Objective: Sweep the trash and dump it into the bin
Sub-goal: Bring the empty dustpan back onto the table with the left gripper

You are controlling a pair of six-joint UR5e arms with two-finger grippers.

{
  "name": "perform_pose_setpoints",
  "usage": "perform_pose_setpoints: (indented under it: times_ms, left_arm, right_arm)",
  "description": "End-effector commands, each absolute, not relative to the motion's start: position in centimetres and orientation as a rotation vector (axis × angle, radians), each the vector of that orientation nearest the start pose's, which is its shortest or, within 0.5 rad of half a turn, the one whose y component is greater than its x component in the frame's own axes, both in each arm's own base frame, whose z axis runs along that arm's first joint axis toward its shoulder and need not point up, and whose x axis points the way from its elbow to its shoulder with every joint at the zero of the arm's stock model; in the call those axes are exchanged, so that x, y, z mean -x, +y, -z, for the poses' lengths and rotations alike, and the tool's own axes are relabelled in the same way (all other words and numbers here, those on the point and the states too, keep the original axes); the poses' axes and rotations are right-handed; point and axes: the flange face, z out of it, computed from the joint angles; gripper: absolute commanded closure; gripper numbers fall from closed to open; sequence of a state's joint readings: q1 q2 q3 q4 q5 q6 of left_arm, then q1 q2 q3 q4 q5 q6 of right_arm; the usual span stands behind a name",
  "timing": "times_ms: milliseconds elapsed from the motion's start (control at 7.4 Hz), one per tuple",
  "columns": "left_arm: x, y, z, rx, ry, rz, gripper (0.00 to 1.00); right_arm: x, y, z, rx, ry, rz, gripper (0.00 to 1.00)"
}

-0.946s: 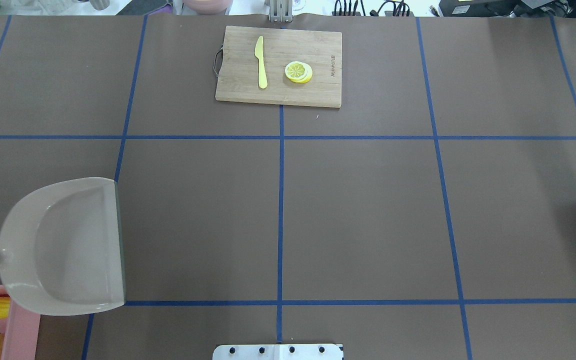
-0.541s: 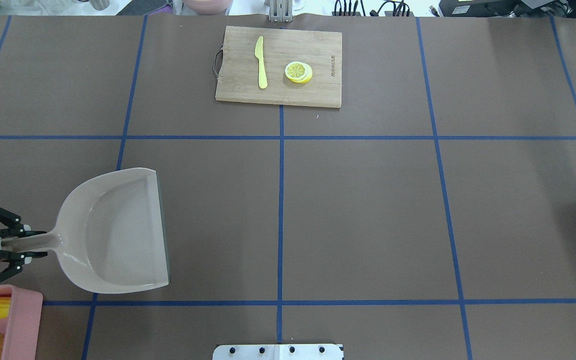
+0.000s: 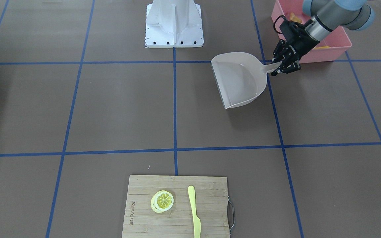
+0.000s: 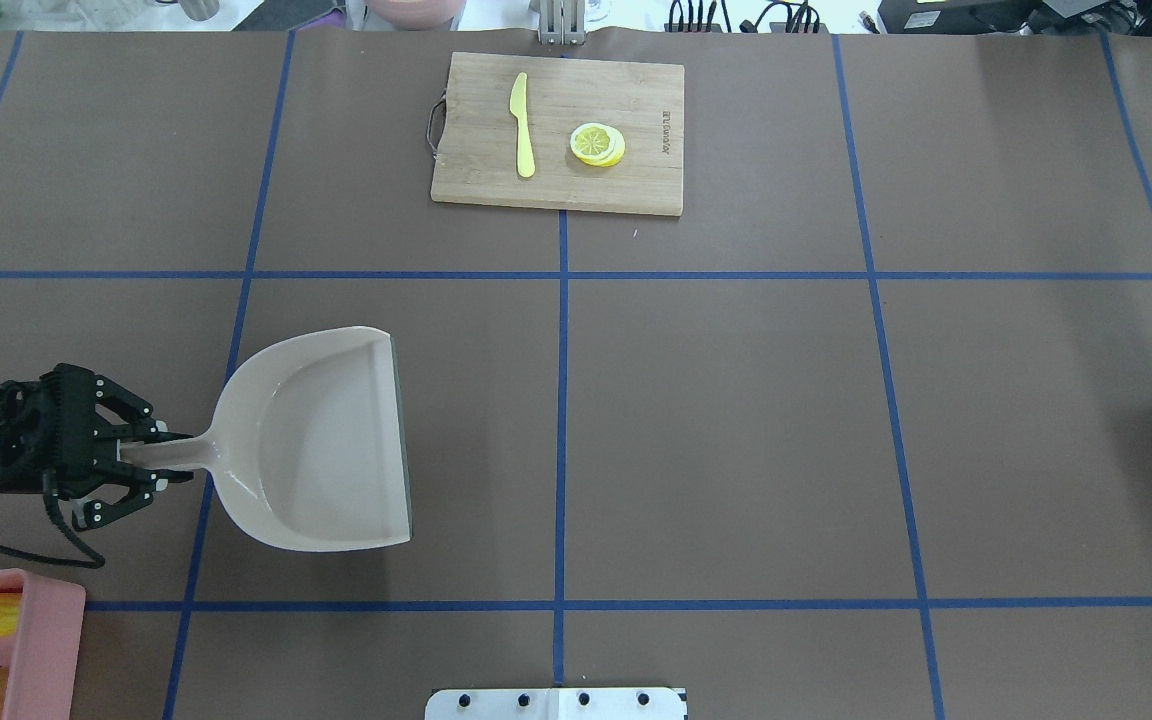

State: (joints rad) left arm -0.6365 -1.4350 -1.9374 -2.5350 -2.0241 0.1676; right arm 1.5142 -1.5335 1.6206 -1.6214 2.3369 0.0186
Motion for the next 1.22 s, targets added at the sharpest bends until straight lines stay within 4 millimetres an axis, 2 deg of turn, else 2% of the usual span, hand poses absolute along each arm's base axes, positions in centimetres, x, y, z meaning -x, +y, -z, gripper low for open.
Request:
perform_pose_setpoints:
  times_ms: [0,405,811,946,1081]
  left_arm:
    - [-33.0,-35.7,-42.2,-1.043,0.831,-1.284,1.0]
    - [-36.7,-38.6,-41.3,-1.047,0.838,-1.272,1.0]
    - [-38.3,-39.3,-40.3,-1.034,0.88,-1.288,1.0]
    - [-38.7,-39.6,-39.8,-1.021,0.878,-1.289,0.97]
    - [-38.9,-39.7,-39.6,-1.021,0.879,-1.291,0.8]
  right_arm:
    - [-3.6,-50.9,-62.4,-0.001,-0.768,0.047,0.0]
    - [-3.7,-50.6,-62.5,-0.005,-0.769,0.056,0.0]
    - [-3.7,-50.7,-62.3,-0.005,-0.766,0.048,0.0]
    - [-3.7,-50.9,-62.2,-0.008,-0.766,0.049,0.0]
    - [-3.7,-50.9,-62.2,-0.007,-0.766,0.049,0.0]
